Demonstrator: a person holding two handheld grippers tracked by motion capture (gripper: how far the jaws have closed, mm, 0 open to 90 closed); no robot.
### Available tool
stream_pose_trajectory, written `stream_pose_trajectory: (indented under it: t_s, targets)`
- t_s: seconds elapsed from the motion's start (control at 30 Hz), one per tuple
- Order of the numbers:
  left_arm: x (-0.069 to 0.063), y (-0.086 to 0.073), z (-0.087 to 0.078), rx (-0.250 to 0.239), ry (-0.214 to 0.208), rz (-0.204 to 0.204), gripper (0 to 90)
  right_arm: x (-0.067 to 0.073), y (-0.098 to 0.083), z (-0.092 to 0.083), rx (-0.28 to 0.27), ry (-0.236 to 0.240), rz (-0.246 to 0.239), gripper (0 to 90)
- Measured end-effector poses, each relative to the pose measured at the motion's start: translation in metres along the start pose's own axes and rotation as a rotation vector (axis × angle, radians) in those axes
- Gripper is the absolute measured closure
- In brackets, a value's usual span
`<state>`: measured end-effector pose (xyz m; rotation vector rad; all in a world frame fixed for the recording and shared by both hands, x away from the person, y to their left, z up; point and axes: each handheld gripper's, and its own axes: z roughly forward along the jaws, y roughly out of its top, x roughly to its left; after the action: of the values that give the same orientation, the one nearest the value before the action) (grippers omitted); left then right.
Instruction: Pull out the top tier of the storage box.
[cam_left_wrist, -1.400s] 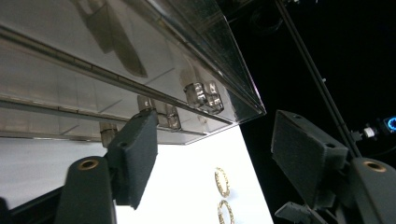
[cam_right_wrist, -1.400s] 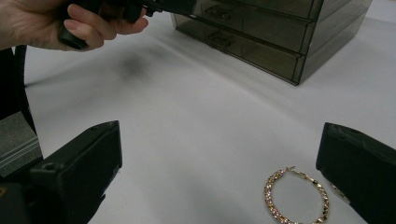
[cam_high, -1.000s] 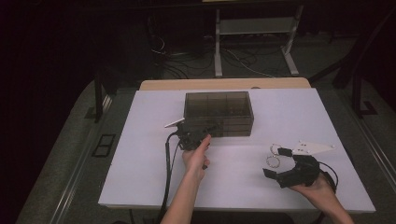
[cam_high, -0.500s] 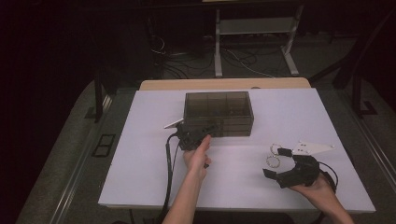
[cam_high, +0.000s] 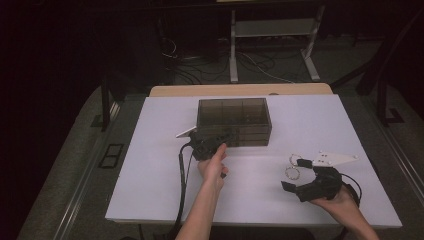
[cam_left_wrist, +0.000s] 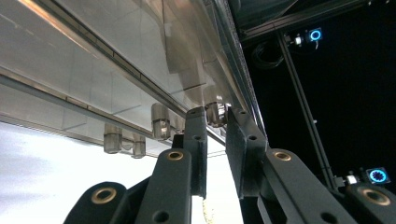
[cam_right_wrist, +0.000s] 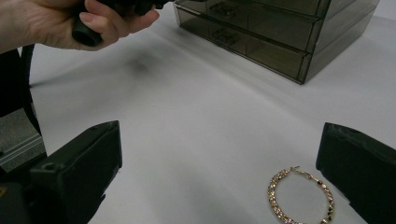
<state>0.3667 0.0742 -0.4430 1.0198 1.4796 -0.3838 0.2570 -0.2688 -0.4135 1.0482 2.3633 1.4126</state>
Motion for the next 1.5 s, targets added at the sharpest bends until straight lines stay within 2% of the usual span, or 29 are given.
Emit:
stream_pose_trajectory:
  t_s: [0.5,0.73,1.13,1.5]
  targets:
    - [-0.005,-0.005,0.002,-0.039,0.031,-0.043,78.9,0.0,0.0,0.001,0.005,-0.001,-0.005,0.0]
    - [-0.01,-0.006,0.002,-0.045,0.067,-0.062,79.8,0.001,0.0,0.002,0.01,-0.002,-0.009,0.0]
    - [-0.011,-0.01,0.0,-0.065,0.071,-0.066,79.9,0.0,0.0,0.0,0.004,-0.009,-0.006,0.0]
    - [-0.012,-0.023,-0.012,-0.063,0.063,-0.053,79.8,0.0,0.0,0.001,0.006,-0.009,-0.01,0.0]
